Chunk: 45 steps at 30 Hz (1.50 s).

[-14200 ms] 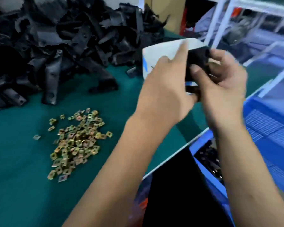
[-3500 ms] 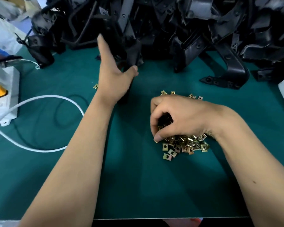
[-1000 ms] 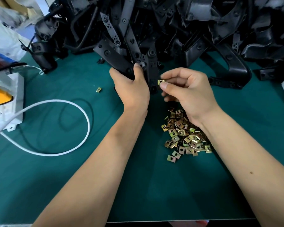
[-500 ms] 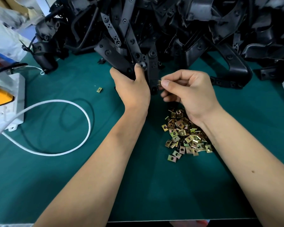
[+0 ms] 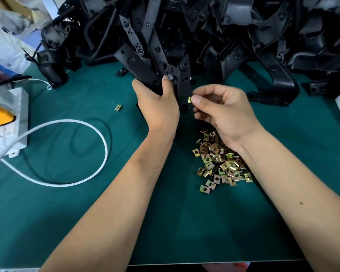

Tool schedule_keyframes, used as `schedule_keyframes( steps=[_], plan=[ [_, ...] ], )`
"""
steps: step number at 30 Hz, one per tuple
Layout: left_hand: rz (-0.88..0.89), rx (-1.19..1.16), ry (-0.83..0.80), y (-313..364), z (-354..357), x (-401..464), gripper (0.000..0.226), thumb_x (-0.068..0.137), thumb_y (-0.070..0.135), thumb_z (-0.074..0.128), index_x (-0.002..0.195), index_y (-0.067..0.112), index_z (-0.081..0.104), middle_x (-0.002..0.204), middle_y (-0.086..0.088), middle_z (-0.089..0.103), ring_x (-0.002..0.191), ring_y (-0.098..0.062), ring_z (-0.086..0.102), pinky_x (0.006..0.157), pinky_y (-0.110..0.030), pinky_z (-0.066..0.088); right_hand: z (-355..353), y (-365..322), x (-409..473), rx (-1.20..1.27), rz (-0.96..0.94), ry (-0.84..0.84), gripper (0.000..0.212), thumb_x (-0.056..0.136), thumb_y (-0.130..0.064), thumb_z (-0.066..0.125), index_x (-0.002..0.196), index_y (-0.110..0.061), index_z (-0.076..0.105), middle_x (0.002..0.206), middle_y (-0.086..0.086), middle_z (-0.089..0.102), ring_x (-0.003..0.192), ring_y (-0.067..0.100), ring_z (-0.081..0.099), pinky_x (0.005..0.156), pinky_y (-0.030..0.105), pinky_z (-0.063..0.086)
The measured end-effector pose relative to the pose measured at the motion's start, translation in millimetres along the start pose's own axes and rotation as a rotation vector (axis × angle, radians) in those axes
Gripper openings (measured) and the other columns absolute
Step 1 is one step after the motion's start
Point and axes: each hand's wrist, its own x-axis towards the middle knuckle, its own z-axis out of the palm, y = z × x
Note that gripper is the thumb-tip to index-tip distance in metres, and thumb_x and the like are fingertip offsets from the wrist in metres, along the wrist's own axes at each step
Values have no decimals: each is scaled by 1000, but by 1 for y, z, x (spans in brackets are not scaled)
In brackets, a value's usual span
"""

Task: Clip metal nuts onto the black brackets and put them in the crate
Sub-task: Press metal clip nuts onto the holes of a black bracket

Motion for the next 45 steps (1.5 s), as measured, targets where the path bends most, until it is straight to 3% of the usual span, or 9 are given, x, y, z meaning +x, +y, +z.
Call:
schedule_keyframes(
  steps=[7, 13, 17, 19, 21, 26, 31, 38, 45],
  plan=[
    [106, 88, 27, 3, 1, -9, 27, 100, 19, 64, 117, 6, 47, 93, 19, 54, 81, 22, 53, 71, -3, 42, 2, 1, -2, -56, -93, 26, 21, 86, 4, 77, 94, -10, 63, 74, 5, 68, 69, 16, 63, 62, 25, 53],
    [194, 147, 41, 8, 1, -16, 26, 100, 20, 63, 109, 6, 44, 83, 17, 52, 74, 14, 55, 65, -10, 43, 1, -1, -2, -114, -135, -14, 23, 85, 6, 78, 91, -8, 61, 69, -1, 68, 68, 13, 63, 59, 24, 53],
    [170, 90, -7, 5, 3, -14, 26, 99, 19, 64, 113, 5, 48, 91, 15, 57, 80, 15, 55, 70, -5, 42, -10, -12, 3, -151, -110, -11, 10, 89, -11, 79, 92, -10, 69, 78, 4, 71, 72, 17, 66, 61, 27, 56],
    [119, 83, -57, 0, 5, -12, 26, 99, 21, 64, 113, 6, 49, 95, 13, 59, 81, 14, 55, 71, -5, 43, -24, -17, 9, -337, -169, 130, 4, 94, -19, 74, 92, -16, 74, 83, -2, 74, 74, 11, 68, 60, 28, 55],
    [75, 90, -95, -4, 6, -7, 26, 100, 23, 64, 113, 7, 49, 95, 11, 58, 79, 15, 54, 68, -4, 43, -39, -17, 15, -759, -258, 217, 7, 96, -26, 72, 91, -23, 77, 86, -9, 74, 78, 5, 67, 71, 29, 56],
    [8, 129, -131, -7, 5, 9, 26, 100, 26, 65, 114, 10, 49, 98, 12, 59, 79, 17, 54, 65, -3, 43, -46, -11, 15, -1235, -118, -31, 18, 85, -42, 81, 98, -31, 75, 102, -3, 60, 96, 15, 55, 84, 31, 41],
    [-77, 44, -99, -5, 1, 14, 21, 100, 27, 62, 112, 15, 50, 98, 9, 60, 82, -2, 57, 67, -11, 44, -45, -17, 13, -1178, -164, -113, 22, 83, -50, 78, 101, -37, 75, 104, -1, 58, 102, 19, 53, 86, 36, 43],
    [-110, -17, -113, 0, -1, 8, 14, 98, 26, 62, 104, 21, 51, 100, 9, 61, 81, 2, 56, 66, -8, 43, -37, -14, 10, -1187, -218, -233, 12, 83, -39, 83, 91, -31, 78, 98, -4, 65, 102, 21, 53, 88, 37, 41],
    [-173, -81, -132, 8, -2, 5, 17, 94, 21, 63, 107, 18, 53, 110, 2, 65, 102, -17, 62, 98, -38, 54, -30, -15, 9, -826, -301, -109, 4, 90, -20, 78, 90, -17, 75, 82, -7, 72, 79, 8, 67, 76, 24, 53]
  ],
)
